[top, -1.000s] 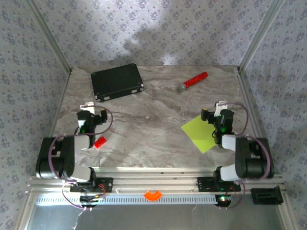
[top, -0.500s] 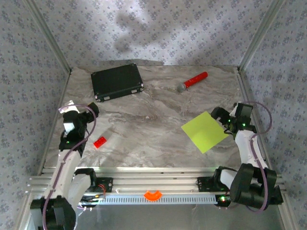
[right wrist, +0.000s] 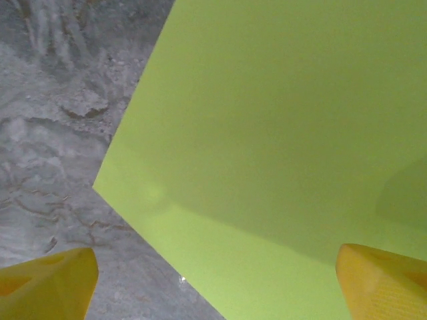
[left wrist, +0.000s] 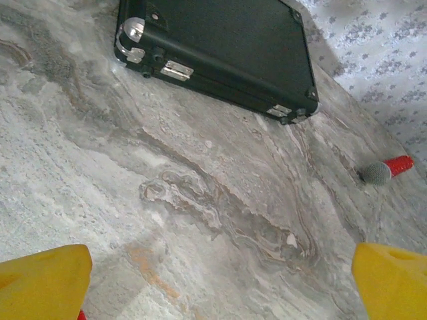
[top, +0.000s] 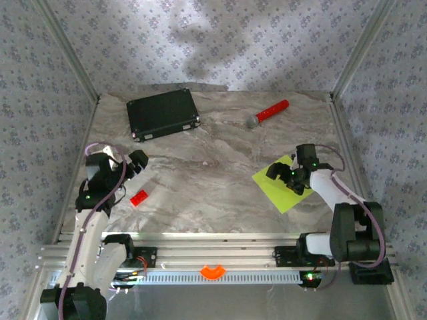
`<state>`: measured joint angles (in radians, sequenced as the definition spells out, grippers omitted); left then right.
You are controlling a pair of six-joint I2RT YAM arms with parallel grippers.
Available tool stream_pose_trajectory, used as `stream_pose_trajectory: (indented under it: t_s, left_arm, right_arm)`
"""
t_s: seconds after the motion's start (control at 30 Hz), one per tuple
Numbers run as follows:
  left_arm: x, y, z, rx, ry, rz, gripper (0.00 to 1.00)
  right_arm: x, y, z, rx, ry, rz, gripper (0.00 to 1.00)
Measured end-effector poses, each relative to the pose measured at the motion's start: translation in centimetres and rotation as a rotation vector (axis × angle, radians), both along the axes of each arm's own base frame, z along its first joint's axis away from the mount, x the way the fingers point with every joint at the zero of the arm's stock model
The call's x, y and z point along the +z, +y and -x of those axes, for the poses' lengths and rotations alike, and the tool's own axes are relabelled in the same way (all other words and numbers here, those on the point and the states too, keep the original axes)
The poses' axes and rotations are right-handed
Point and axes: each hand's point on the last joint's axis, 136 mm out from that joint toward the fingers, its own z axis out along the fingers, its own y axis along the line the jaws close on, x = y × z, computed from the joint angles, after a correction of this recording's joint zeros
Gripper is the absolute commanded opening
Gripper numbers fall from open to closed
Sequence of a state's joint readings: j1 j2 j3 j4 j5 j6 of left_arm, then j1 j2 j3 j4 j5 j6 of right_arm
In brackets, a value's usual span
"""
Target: Fold a paper plane with a square sheet of paper (pick it up from the middle)
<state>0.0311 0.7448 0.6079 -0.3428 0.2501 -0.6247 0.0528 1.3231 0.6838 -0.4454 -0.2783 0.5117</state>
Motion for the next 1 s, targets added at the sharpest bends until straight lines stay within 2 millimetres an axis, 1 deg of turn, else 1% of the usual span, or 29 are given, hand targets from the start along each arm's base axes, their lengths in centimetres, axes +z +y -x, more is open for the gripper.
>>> stream_pose_trajectory:
  t_s: [0.1,0.17,0.23,0.3,0.4,0.5,0.6,0.67,0.77,0.87,0.93,1.0]
  left_arm:
    - [-0.3,-0.3,0.5,-0.020,0.026,-0.003,1.00]
    - [-0.7,-0.4,0.8,-0.031,0.044,0.000,1.00]
    - [-1.0,-0.5,0.9,-0.038,0.060,-0.004,1.00]
    - [-1.0,-0.5,1.0,-0.047,0.076,-0.012,1.00]
    - [-0.6,-0.5,0.8,-0.061,0.090,-0.031,1.00]
    - [0.2,-0.3,0.3,-0.065,0.083,-0.058,1.00]
    - [0.6,-0.3,0.1,-0.077,0.082,-0.078,1.00]
    - [0.3,-0.3,0.1,-0.083,0.092,-0.084,1.00]
    - [-0.2,-0.5,-0.1,-0.091,0.111,-0.073,1.00]
    - [-1.0,-1.0,-0.2,-0.109,0.142,-0.042,1.00]
    - [-1.6,-1.3,-0.2,-0.115,0.169,-0.015,1.00]
    - [-1.9,-1.6,-0.2,-0.117,0.188,0.011,1.00]
  right_arm:
    - [-1.2,0.6,0.1,0.002,0.047,0.008,0.94]
    - [-2.1,1.1,0.3,0.020,0.081,0.024,0.91]
    - [-2.1,1.7,-0.1,0.039,0.085,0.038,0.90]
    - [-2.1,2.8,-0.5,0.077,0.086,0.046,0.90]
    - [-2.3,5.3,-0.6,0.165,0.087,0.067,0.91]
    - [-2.5,8.1,-0.4,0.271,0.080,0.088,0.91]
    - [-2.5,11.5,0.0,0.398,0.059,0.113,0.91]
    - [-2.5,13.6,0.3,0.485,0.044,0.132,0.92]
    - [-2.2,15.8,0.7,0.579,0.029,0.156,0.93]
    - [-2.0,16.8,1.3,0.622,0.026,0.149,0.93]
    - [-1.8,16.8,1.1,0.613,0.022,0.134,0.93]
    - [-1.4,16.3,0.5,0.575,0.012,0.109,0.93]
